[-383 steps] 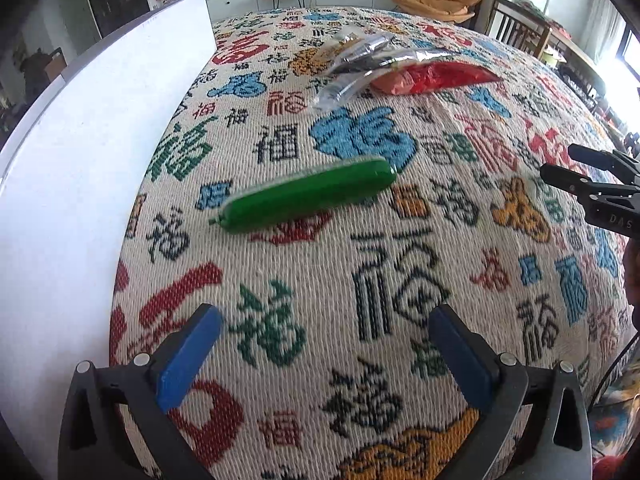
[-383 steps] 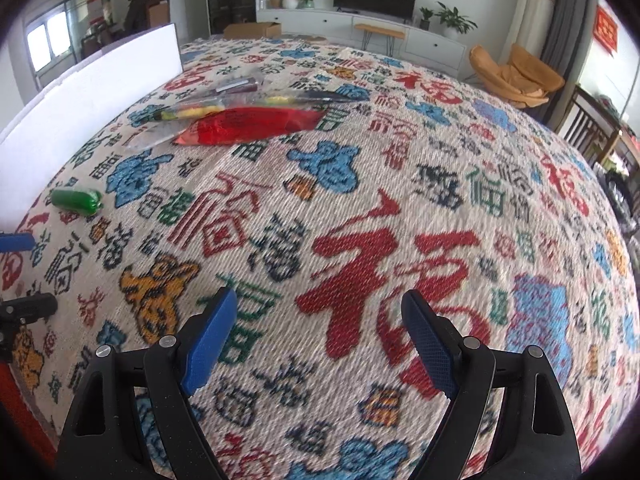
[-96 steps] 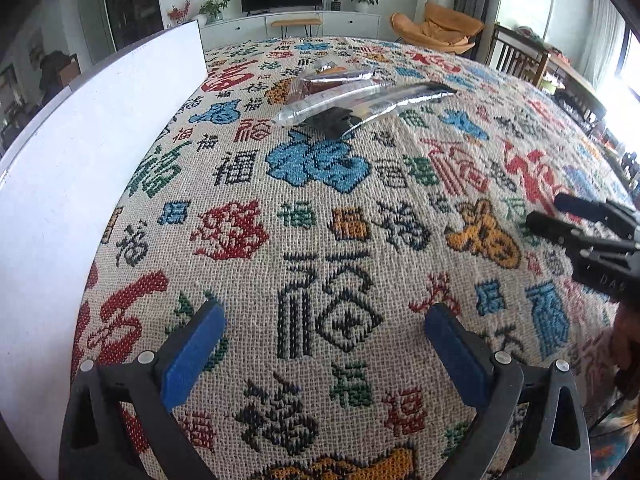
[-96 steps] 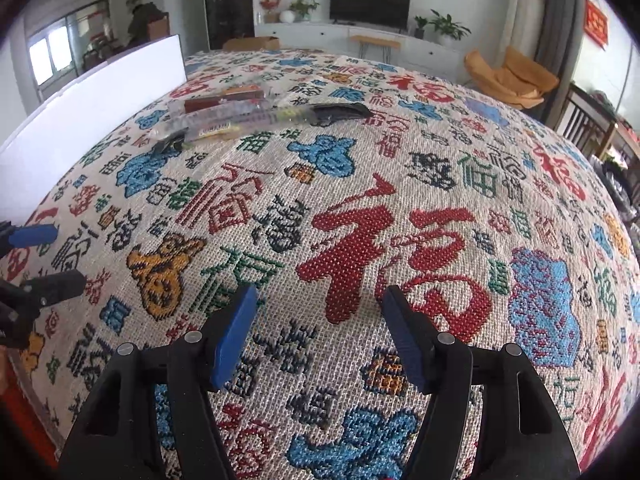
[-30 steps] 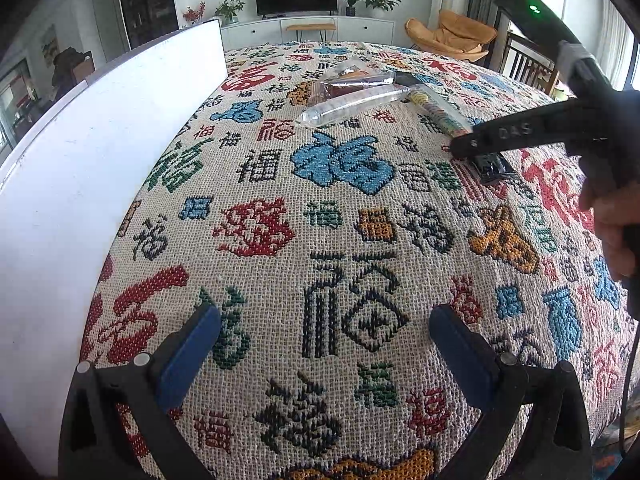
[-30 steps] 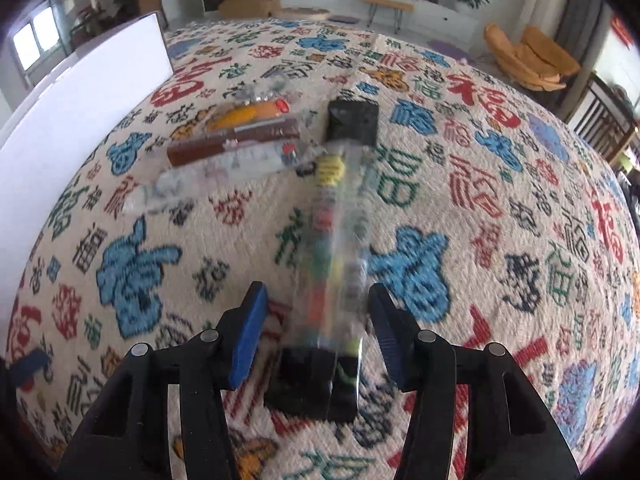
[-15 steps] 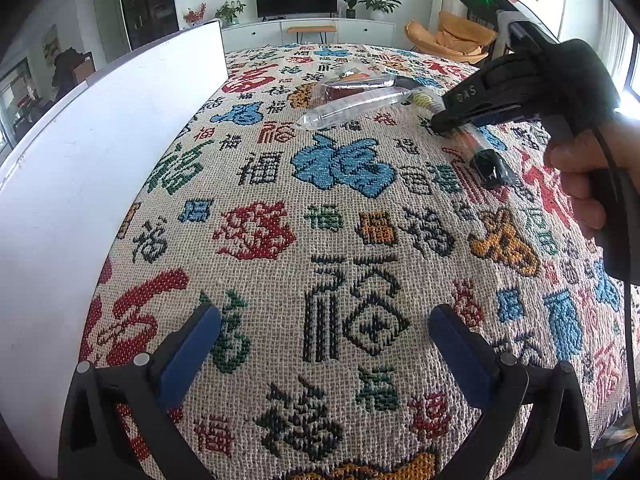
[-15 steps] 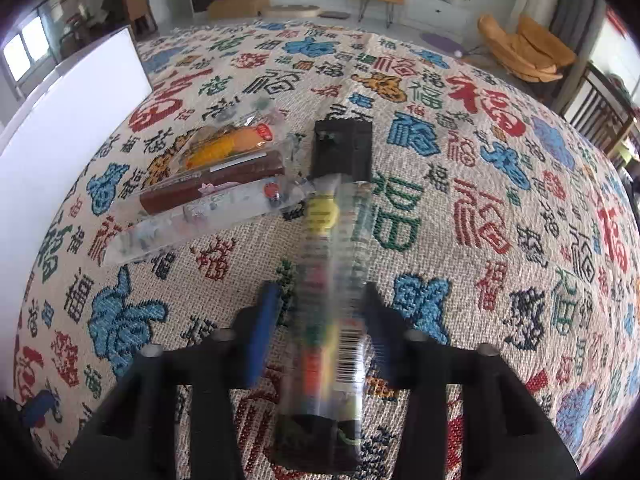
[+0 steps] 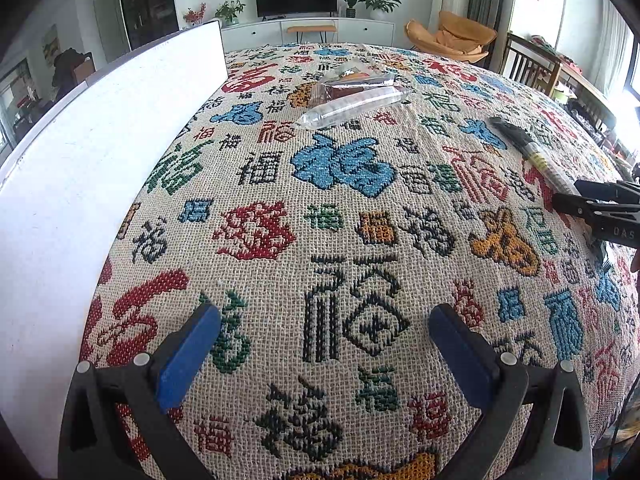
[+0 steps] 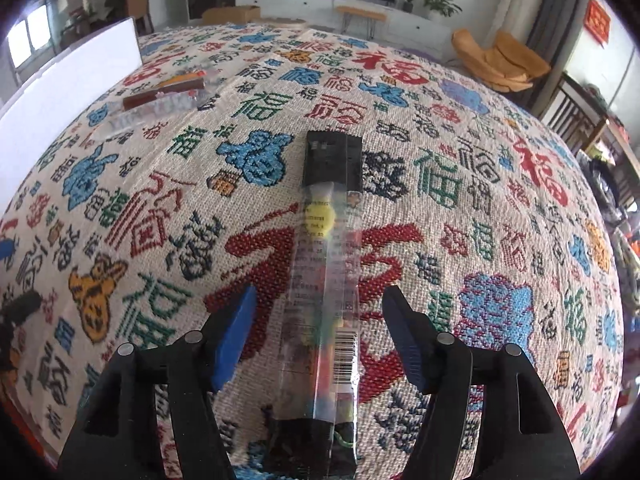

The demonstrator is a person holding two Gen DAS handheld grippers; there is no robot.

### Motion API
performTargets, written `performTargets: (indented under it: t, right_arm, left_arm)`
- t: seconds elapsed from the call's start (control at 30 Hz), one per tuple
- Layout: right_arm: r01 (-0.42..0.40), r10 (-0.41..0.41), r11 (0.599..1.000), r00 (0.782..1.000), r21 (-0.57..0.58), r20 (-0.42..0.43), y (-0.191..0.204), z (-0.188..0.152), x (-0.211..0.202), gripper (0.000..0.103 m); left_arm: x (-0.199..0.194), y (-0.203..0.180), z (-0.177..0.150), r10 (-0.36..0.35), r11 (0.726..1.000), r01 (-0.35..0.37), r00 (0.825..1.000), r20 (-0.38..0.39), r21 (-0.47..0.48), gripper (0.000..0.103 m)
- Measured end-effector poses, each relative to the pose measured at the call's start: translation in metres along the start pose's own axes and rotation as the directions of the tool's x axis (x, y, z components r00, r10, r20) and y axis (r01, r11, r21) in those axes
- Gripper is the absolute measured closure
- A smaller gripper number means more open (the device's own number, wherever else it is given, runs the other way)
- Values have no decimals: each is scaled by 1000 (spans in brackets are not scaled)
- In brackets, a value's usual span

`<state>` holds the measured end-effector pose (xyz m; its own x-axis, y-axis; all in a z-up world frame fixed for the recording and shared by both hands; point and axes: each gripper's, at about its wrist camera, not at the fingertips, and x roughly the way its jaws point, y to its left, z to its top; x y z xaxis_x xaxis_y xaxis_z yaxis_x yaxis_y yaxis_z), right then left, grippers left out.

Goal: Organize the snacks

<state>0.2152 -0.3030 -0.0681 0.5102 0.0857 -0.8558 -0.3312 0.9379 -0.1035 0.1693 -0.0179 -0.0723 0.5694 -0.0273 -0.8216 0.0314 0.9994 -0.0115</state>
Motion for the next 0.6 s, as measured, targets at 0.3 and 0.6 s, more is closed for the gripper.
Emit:
performTargets:
  t: [0.3,0.6]
  right_arm:
    - [-87,84,996,992,29,90,-13,-9,4,23]
    - [-95,92,995,992,35,92,-15,-11,4,22]
  left_arm:
    - [2,2,8,-54,999,54,998,-39,-2,0]
    - [52,5,131,-102,987,105,994,-32,119,1]
